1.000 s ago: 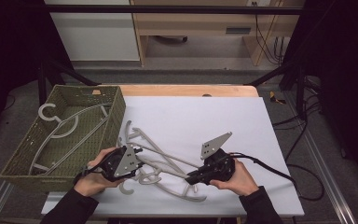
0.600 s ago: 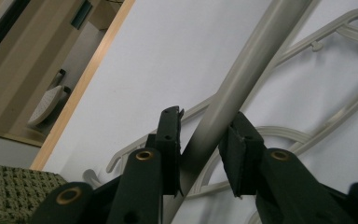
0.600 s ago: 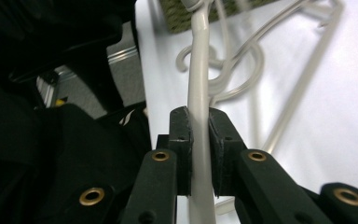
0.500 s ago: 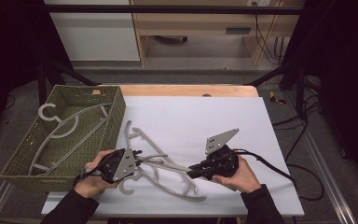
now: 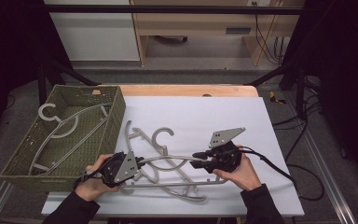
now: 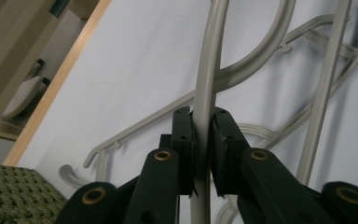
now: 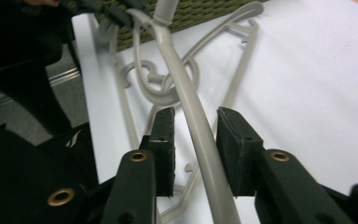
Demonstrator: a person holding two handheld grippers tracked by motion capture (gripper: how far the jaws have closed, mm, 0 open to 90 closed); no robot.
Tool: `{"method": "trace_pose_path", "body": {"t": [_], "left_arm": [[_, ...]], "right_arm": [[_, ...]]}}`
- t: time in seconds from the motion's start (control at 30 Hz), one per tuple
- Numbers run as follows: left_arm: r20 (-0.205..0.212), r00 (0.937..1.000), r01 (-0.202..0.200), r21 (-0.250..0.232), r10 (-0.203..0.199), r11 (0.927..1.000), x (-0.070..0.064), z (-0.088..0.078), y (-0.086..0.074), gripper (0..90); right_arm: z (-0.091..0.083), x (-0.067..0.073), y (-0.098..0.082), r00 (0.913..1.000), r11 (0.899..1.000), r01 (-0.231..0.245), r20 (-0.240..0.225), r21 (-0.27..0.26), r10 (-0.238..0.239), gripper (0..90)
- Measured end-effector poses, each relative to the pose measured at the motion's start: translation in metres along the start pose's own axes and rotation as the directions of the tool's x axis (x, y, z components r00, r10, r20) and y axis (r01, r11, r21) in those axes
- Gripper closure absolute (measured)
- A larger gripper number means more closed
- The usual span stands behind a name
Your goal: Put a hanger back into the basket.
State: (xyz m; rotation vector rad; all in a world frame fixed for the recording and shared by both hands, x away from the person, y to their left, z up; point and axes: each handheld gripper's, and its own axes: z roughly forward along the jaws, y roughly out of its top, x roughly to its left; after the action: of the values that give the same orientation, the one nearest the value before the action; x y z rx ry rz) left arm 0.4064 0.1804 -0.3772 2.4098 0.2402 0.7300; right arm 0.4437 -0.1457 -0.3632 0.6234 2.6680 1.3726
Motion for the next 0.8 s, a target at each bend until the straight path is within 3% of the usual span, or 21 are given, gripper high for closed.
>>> {"method": "trace_pose_path", "body": {"t": [0.07, 0.13, 0.17, 0.2, 0.23, 0.3, 0.4, 0.43, 0.47, 0.5, 0.53, 0.57, 0.6, 0.67, 0.73, 0.8], "left_arm": [[0.013, 0.999, 0.043, -0.016, -0.043, 0.9989, 0.0, 0.0, 0.001, 81.3], [0.011, 0.9987, 0.051, -0.014, -0.05, 0.9986, 0.0, -0.001, 0.001, 81.4], [0.013, 0.998, 0.061, -0.014, -0.061, 0.998, 0.001, -0.002, 0.001, 81.5], [0.01, 0.9959, 0.09, -0.018, -0.09, 0.9958, 0.001, -0.003, 0.001, 81.5], [0.01, 0.9959, 0.09, -0.018, -0.09, 0.9958, 0.001, -0.003, 0.001, 81.5], [-0.001, 0.9932, 0.116, -0.019, -0.116, 0.993, 0.002, -0.005, 0.001, 81.5], [-0.026, 0.9855, 0.167, -0.011, -0.168, 0.9858, 0.005, -0.006, 0.001, 81.6], [-0.026, 0.9855, 0.167, -0.011, -0.168, 0.9858, 0.005, -0.006, 0.001, 81.6], [-0.036, 0.9796, 0.198, -0.006, -0.198, 0.9802, 0.007, -0.007, 0.001, 81.6], [-0.036, 0.9796, 0.198, -0.006, -0.198, 0.9802, 0.007, -0.007, 0.001, 81.5], [-0.045, 0.9768, 0.209, -0.006, -0.209, 0.9779, 0.007, -0.007, 0.001, 81.6], [-0.057, 0.9696, 0.238, -0.008, -0.238, 0.9713, 0.01, -0.009, 0.001, 81.6], [-0.057, 0.9696, 0.238, -0.008, -0.238, 0.9713, 0.01, -0.009, 0.001, 81.6], [-0.057, 0.9611, 0.27, -0.014, -0.27, 0.9628, 0.012, -0.011, 0.001, 81.6], [-0.059, 0.9524, 0.298, -0.022, -0.299, 0.9543, 0.013, -0.013, 0.001, 81.5], [-0.066, 0.9458, 0.317, -0.028, -0.318, 0.9481, 0.015, -0.016, 0.001, 81.6]], "right_arm": [[-0.002, -0.002, -0.001, 0.9994, 0.999, -0.006, 0.035, -0.034, 0.008, 59.6], [-0.003, -0.001, -0.001, 0.9989, 0.999, -0.001, 0.047, -0.047, 0.003, 56.3], [-0.006, -0.001, -0.001, 0.9959, 0.996, 0.015, 0.09, -0.092, -0.006, 49.7], [-0.008, 0.0, -0.001, 0.9941, 0.993, 0.017, 0.109, -0.113, -0.005, 45.3], [-0.008, 0.0, -0.001, 0.9941, 0.993, 0.017, 0.109, -0.113, -0.005, 45.3], [-0.012, -0.001, -0.002, 0.9863, 0.986, 0.032, 0.165, -0.161, -0.006, 38.3], [-0.021, -0.004, -0.008, 0.9811, 0.973, 0.008, 0.19, -0.229, 0.037, 31.9], [-0.021, -0.004, -0.008, 0.9811, 0.973, 0.008, 0.19, -0.229, 0.037, 31.9], [-0.027, -0.006, -0.012, 0.9747, 0.966, -0.006, 0.215, -0.258, 0.063, 28.5], [-0.027, -0.006, -0.012, 0.9747, 0.966, -0.006, 0.215, -0.258, 0.063, 28.5], [-0.033, -0.007, -0.016, 0.9688, 0.956, -0.013, 0.233, -0.294, 0.085, 24.0], [-0.036, -0.007, -0.018, 0.966, 0.951, -0.022, 0.239, -0.309, 0.099, 21.6], [-0.036, -0.007, -0.018, 0.966, 0.951, -0.022, 0.239, -0.309, 0.099, 21.6], [-0.044, -0.006, -0.023, 0.9531, 0.942, -0.031, 0.274, -0.335, 0.128, 15.7], [-0.047, -0.006, -0.026, 0.9503, 0.94, -0.036, 0.279, -0.339, 0.137, 14.6], [-0.053, -0.006, -0.033, 0.9401, 0.937, -0.047, 0.302, -0.345, 0.158, 12.0]]}}
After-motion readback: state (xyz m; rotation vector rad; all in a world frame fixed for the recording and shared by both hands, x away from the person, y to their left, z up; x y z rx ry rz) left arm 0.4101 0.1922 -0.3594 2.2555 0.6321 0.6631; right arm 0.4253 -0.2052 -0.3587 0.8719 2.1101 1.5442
